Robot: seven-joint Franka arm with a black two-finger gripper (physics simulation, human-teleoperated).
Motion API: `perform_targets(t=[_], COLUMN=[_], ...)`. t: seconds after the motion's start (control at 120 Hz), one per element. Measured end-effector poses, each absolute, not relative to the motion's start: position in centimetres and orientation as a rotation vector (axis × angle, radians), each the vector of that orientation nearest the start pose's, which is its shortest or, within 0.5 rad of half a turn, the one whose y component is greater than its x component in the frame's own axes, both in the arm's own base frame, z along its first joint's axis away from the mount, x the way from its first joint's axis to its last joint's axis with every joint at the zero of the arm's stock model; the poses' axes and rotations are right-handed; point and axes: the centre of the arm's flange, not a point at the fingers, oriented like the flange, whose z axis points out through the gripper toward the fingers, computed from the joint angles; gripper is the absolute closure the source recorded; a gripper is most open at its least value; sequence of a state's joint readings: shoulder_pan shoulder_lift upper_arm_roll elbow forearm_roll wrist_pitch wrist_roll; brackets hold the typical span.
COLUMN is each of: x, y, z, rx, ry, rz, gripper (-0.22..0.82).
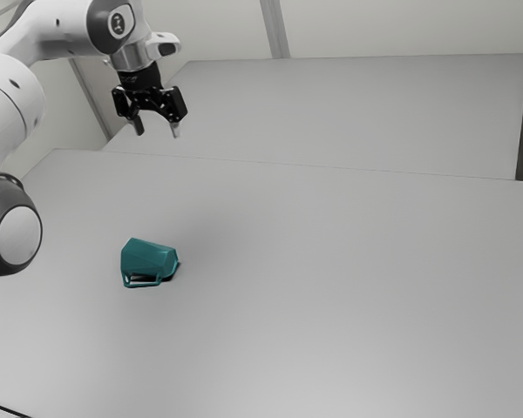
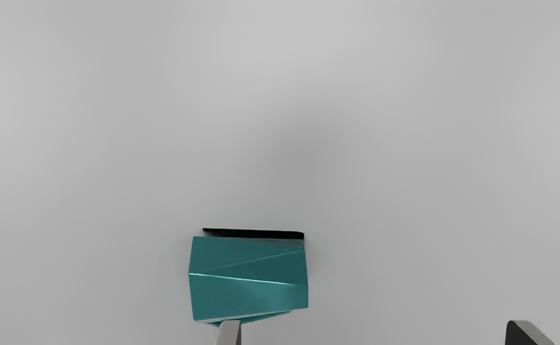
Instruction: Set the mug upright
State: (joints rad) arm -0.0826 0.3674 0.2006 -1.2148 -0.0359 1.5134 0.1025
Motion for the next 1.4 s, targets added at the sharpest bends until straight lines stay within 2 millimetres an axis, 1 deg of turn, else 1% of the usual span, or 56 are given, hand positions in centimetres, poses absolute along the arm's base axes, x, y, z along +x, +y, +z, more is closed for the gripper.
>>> perform_targets(t=[0.2, 0.233, 0.267, 0.317, 0.375, 0.4, 0.483, 0.55, 0.617, 0.758, 0.842, 0.95, 1.033, 1.108, 1.158, 1.233, 1.283, 1.4], x=[65.1, 64.8, 64.0, 62.7, 60.7, 59.9, 57.5, 56.2, 55.4, 54.6, 54.6, 54.0, 53.4, 52.6, 51.8, 51.3, 51.3, 51.9], y=[4.8, 5.0, 5.4, 5.6, 7.1, 8.2, 12.5, 14.8, 16.5, 18.9, 20.3, 21.9, 23.3, 24.3, 25.2, 26.2, 26.6, 26.7], z=[56.5, 56.4, 56.1, 54.8, 53.2, 52.5, 49.1, 47.1, 45.8, 43.3, 41.2, 39.1, 37.9, 36.6, 36.0, 35.5, 35.1, 34.3], rx=[-3.103, -3.102, -3.108, -3.123, -3.150, -3.167, -3.256, -3.320, -3.368, -3.423, -3.443, -3.470, -3.491, -3.530, -3.561, -3.599, -3.624, -3.677], ry=[-0.001, -0.003, -0.011, -0.015, -0.063, -0.099, -0.250, -0.335, -0.378, -0.392, -0.385, -0.361, -0.337, -0.336, -0.352, -0.341, -0.328, -0.281], rz=[0.112, 0.127, 0.154, 0.217, 0.286, 0.312, 0.411, 0.456, 0.474, 0.510, 0.538, 0.543, 0.523, 0.506, 0.485, 0.434, 0.390, 0.267], gripper=[0.00, 0.00, 0.00, 0.00, 0.00, 0.00, 0.00, 0.00, 0.00, 0.00, 0.00, 0.00, 0.00, 0.00, 0.00, 0.00, 0.00, 0.00])
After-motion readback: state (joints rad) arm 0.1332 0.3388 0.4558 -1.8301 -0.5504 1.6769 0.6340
